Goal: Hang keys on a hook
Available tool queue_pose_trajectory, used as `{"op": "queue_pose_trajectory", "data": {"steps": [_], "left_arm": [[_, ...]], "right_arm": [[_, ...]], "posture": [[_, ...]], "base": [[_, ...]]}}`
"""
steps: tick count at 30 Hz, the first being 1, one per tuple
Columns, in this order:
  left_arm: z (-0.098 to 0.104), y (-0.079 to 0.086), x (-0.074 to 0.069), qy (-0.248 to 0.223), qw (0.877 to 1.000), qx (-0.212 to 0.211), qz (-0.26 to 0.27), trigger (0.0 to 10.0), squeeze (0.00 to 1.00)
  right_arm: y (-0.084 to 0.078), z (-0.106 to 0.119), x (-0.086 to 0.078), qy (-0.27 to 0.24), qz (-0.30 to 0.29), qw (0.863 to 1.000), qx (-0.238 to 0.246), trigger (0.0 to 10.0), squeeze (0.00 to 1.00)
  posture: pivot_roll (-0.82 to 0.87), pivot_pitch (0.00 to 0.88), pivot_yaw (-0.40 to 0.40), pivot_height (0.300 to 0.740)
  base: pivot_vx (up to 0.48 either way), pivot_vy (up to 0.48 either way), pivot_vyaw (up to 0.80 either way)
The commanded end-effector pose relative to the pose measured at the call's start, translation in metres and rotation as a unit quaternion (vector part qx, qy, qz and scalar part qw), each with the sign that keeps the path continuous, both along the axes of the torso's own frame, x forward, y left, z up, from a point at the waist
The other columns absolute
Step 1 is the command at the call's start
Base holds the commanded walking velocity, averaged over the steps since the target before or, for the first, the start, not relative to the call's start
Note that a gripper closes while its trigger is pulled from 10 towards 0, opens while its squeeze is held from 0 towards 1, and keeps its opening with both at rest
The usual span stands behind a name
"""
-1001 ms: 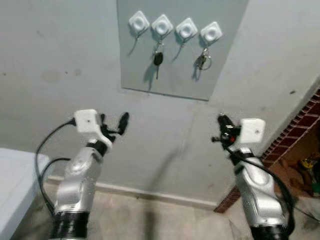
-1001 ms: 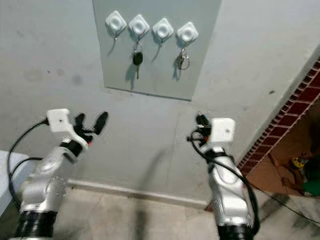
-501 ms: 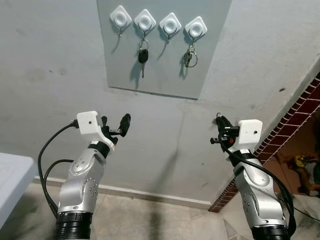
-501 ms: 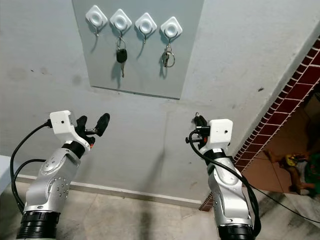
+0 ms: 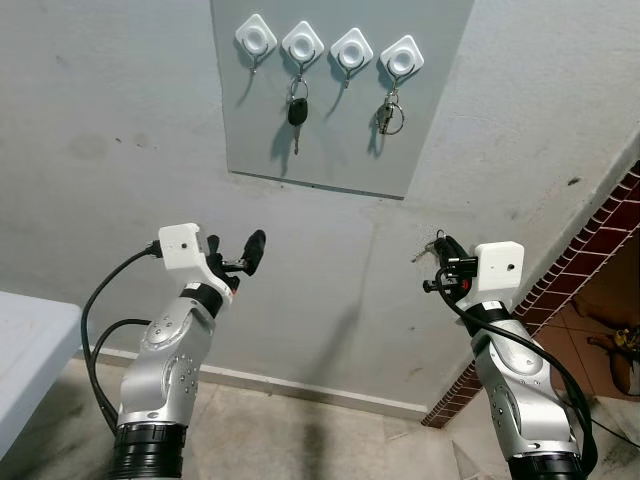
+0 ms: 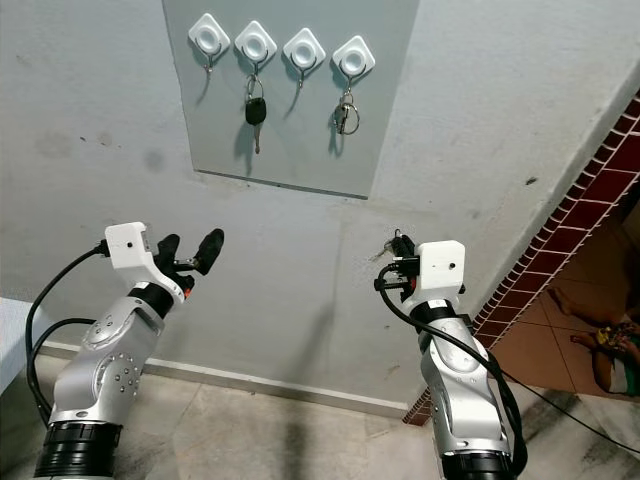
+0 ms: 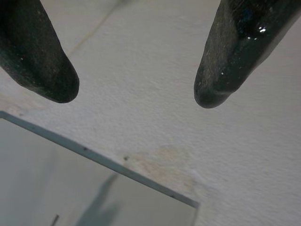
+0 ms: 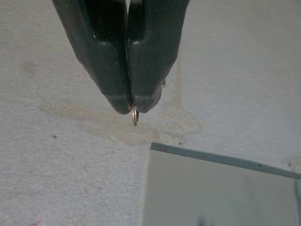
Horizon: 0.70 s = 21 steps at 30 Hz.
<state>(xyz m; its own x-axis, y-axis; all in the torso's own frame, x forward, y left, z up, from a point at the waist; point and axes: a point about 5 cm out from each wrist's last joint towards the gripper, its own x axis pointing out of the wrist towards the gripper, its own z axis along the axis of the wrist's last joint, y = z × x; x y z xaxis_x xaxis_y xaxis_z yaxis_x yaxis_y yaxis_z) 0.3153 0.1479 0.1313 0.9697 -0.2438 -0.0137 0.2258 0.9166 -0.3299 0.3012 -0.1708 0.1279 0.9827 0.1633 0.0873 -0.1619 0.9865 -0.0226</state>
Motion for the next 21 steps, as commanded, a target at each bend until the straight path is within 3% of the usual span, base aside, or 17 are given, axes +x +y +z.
{"op": "queue_pose_trajectory", "data": {"steps": [1,4,10,21], "left_arm": [[0.008,-0.007,-0.001,-0.020,0.999,0.021,-0.028,10.0,0.00],[0.014,-0.015,-0.002,-0.035,0.997,0.047,-0.055,10.0,0.00],[0.023,-0.027,-0.003,-0.053,0.993,0.060,-0.092,10.0,0.00],[0.042,-0.033,-0.002,-0.082,0.987,0.067,-0.120,10.0,0.00]], "right_arm": [[0.003,0.007,0.001,-0.015,0.016,1.000,-0.003,10.0,0.00],[0.010,0.013,0.008,-0.026,0.039,0.999,0.002,10.0,0.00],[0.021,0.031,0.023,-0.054,0.069,0.996,0.009,10.0,0.00],[0.043,0.073,0.045,-0.125,0.134,0.982,0.038,10.0,0.00]], "posture": [[0.02,0.036,-0.049,0.732],[0.03,0.051,-0.048,0.732],[0.03,0.085,-0.047,0.732],[0.04,0.124,-0.041,0.732]], "base": [[0.000,0.000,0.00],[0.000,0.000,0.00],[0.000,0.000,0.00],[0.000,0.000,0.00]]}}
